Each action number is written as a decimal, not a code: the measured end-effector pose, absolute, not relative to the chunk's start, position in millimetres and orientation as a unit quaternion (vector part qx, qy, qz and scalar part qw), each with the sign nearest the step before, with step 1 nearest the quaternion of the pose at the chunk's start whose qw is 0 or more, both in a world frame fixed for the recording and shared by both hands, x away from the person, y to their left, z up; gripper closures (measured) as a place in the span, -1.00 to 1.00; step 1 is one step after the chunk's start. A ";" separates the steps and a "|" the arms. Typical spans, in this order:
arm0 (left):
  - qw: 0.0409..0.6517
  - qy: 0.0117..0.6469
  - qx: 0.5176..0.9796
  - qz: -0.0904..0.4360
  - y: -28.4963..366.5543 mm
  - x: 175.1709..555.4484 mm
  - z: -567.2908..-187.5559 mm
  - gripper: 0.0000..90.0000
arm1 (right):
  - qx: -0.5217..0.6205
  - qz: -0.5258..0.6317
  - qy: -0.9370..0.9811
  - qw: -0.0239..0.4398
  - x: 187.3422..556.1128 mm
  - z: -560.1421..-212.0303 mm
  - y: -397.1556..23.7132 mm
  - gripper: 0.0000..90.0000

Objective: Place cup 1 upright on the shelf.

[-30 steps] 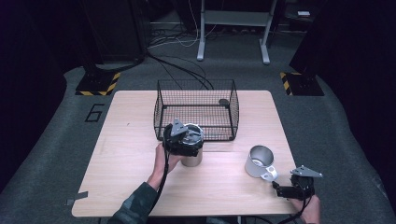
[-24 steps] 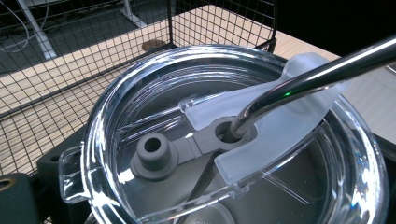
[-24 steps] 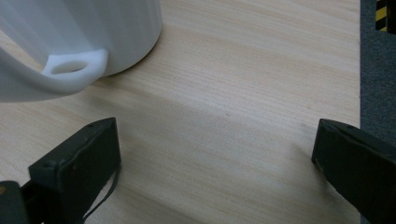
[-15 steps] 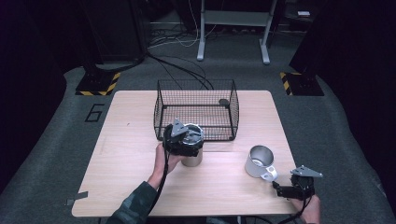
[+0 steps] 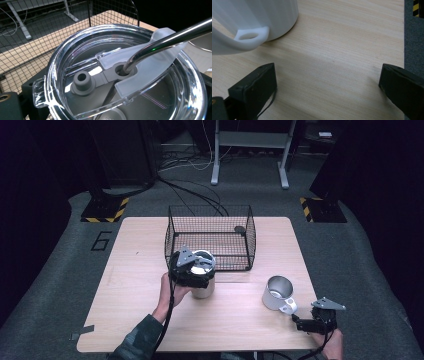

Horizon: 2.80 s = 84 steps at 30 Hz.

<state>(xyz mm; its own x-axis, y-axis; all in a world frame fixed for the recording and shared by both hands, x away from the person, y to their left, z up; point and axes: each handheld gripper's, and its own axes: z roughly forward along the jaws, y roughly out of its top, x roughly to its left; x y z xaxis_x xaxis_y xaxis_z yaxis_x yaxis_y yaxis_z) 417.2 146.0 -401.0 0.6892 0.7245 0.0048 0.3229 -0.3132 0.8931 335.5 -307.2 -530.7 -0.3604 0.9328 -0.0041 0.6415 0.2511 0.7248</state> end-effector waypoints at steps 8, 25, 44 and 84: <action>0.485 0.334 0.783 0.201 153.8 415.9 -390.4 -0.91 | 0.520 0.326 0.757 0.226 335.5 -530.9 -307.2 -0.98; 0.494 0.319 0.783 0.203 155.4 410.5 -369.7 -0.91 | 0.528 0.330 0.750 0.223 335.2 -530.6 -306.0 -0.97; 0.496 0.307 0.784 0.211 154.3 417.9 -342.8 -0.91 | 0.526 0.327 0.752 0.226 335.2 -530.8 -306.7 -0.97; 0.504 0.310 0.779 0.207 149.2 448.9 -299.7 -0.92 | 0.526 0.324 0.752 0.230 335.1 -530.8 -307.2 -0.96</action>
<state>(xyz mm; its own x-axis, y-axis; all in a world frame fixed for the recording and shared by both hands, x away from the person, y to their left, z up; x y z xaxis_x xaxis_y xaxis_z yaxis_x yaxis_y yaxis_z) 448.9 149.2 -299.7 0.7221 0.6917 0.0095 0.2741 -0.2987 0.9141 335.1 -307.2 -530.8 -0.3408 0.9401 -0.0046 0.6427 0.2366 0.7287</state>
